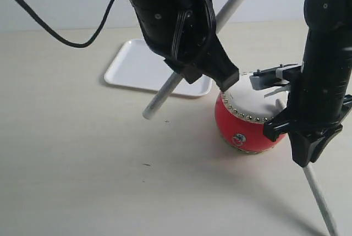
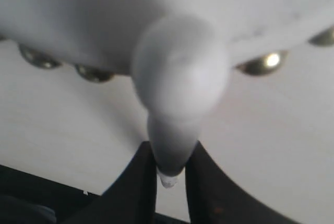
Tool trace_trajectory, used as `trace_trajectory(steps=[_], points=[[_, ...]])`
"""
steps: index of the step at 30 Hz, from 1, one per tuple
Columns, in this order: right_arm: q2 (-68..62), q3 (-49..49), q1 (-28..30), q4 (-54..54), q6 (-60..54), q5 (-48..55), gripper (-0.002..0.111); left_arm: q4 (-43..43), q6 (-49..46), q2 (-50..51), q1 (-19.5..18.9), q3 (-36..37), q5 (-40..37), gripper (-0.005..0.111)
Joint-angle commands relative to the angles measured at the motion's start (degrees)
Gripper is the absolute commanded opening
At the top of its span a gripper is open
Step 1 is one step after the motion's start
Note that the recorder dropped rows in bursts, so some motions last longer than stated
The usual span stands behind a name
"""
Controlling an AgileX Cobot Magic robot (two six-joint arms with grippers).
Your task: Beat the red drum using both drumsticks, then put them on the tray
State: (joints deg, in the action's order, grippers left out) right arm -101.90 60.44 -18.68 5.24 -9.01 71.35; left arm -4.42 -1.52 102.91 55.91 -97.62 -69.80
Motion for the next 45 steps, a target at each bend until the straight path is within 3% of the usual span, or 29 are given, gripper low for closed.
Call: trace_trajectory(steps=[1, 9, 16, 21, 27, 32, 38, 45], points=[[3.48, -0.03, 0.05, -0.04, -1.29, -1.39, 0.0, -0.03, 0.22, 0.36, 0.17, 1.35, 1.2, 0.0], [23.78, -0.03, 0.05, -1.35, -0.53, -2.43, 0.0, 0.41, -0.62, 11.45, 0.17, 9.88, 8.32, 0.0], [31.95, -0.03, 0.05, -1.11, -0.3, -6.55, 0.0, 0.43, -1.67, 20.37, 0.17, 6.07, -0.16, 0.0], [31.96, -0.03, 0.05, -1.11, 0.19, -9.69, 0.0, -0.72, -1.8, 13.8, 0.07, 2.3, -0.16, 0.0], [31.86, 0.09, 0.05, -1.1, 0.19, -16.89, 0.0, -10.51, 1.93, 2.23, -0.74, 2.25, -0.16, 0.0], [29.34, 4.92, 0.05, -0.69, -0.67, -17.04, 0.0, -9.0, 2.05, -1.6, -5.87, 3.02, -0.16, 0.0], [23.88, 11.99, 0.05, 2.97, -5.06, -15.14, 0.0, 1.75, -4.59, -2.71, -16.23, 9.34, 9.38, 0.0], [13.85, 24.18, 0.05, 3.88, -10.05, -11.78, 0.0, 2.54, -5.68, -4.49, -23.05, 16.54, 18.85, 0.0]])
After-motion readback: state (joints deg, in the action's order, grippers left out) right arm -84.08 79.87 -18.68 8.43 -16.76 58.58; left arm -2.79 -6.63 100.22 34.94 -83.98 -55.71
